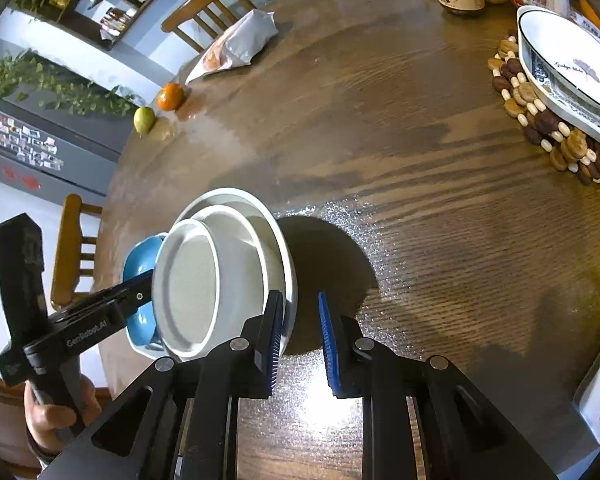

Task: Organize plates and bowls
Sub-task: 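Grasp the rim of the nested white bowl stack with both grippers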

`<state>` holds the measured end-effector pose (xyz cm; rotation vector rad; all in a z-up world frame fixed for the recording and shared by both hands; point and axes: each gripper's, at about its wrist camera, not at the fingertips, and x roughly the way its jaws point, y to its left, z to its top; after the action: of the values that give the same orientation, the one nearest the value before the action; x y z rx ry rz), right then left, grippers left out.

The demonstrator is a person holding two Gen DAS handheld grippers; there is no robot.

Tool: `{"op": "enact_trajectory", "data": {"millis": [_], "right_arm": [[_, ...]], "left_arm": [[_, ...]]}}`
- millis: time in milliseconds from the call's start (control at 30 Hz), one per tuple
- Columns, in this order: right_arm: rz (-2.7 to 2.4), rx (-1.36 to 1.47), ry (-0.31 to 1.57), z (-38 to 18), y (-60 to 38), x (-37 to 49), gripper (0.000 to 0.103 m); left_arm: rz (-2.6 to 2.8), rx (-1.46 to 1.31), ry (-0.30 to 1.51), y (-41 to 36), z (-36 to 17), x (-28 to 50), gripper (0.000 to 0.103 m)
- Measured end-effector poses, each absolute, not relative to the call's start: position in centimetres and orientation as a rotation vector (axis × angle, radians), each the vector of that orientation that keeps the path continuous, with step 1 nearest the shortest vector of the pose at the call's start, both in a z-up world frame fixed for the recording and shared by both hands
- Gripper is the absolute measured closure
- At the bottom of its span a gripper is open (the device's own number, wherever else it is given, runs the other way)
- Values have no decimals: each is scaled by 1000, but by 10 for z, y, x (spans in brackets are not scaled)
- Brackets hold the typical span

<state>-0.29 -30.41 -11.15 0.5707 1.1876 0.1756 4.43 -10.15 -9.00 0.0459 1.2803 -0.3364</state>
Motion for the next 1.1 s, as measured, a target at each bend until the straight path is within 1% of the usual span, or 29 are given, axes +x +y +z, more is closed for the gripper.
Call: {"op": "enact_trajectory", "data": {"millis": [133, 167, 233, 300, 400, 467, 500, 800, 1100], "right_arm": [[176, 588, 1191, -116, -305, -3, 81], [175, 585, 1189, -116, -304, -4, 81], [172, 578, 1188, -116, -302, -3, 81], [167, 574, 1184, -116, -302, -4, 82], [160, 556, 1170, -115, -299, -7, 83], [167, 549, 1157, -114, -296, -8, 92], [169, 549, 1150, -113, -295, -9, 93], [137, 524, 1135, -109, -291, -9, 93], [122, 534, 1112, -102, -291, -11, 93]], "left_arm": [[-339, 50, 1288, -104, -92, 44, 81], [-341, 54, 1288, -105, -93, 43, 85], [-343, 63, 1276, -108, -92, 41, 89], [-341, 74, 1259, -111, -91, 38, 96], [-334, 90, 1232, -115, -92, 34, 101], [-328, 98, 1213, -116, -91, 32, 101], [-324, 100, 1208, -116, -90, 31, 101], [-305, 99, 1168, -118, -89, 25, 102], [-297, 103, 1102, -119, -76, 20, 102]]}}
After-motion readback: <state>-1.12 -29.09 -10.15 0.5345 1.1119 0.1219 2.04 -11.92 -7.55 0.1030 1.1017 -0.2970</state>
